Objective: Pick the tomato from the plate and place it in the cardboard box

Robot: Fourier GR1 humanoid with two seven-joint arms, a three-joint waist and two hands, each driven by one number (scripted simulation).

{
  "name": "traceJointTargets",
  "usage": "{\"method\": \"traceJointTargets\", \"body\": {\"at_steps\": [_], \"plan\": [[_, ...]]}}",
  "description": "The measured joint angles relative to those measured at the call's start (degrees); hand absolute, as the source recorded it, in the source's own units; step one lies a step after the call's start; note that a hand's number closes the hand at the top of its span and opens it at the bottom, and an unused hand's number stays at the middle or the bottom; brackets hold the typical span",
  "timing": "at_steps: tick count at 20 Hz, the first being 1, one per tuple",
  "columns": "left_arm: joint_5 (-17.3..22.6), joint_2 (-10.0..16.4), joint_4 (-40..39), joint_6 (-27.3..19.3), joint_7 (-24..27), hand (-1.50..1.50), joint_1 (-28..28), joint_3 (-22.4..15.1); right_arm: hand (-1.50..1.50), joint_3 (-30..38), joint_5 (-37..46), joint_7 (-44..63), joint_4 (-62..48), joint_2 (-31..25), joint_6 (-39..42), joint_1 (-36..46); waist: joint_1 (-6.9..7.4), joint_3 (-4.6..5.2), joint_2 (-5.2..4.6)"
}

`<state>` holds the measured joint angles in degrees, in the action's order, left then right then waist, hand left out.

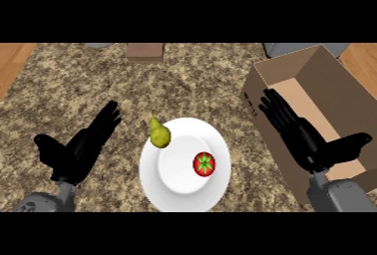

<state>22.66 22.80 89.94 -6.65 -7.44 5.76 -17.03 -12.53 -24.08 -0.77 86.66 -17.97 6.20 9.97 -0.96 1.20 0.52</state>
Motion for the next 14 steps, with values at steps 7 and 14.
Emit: {"method": "traceJointTargets", "body": {"at_steps": [7, 14], "plan": [[1.39, 2.87, -0.07, -1.71, -0.1, 0.0, -0.16, 7.54, -1.5, -1.89, 5.65, 0.79, 3.68, -3.76, 3.62, 6.59, 2.03, -0.26, 0.21], [3.23, 3.59, 0.17, -2.03, -0.51, 0.0, -2.47, 11.58, -1.5, -0.29, 14.44, -21.61, 2.38, -0.34, 0.06, 4.39, 1.69, -0.4, -0.05]]}}
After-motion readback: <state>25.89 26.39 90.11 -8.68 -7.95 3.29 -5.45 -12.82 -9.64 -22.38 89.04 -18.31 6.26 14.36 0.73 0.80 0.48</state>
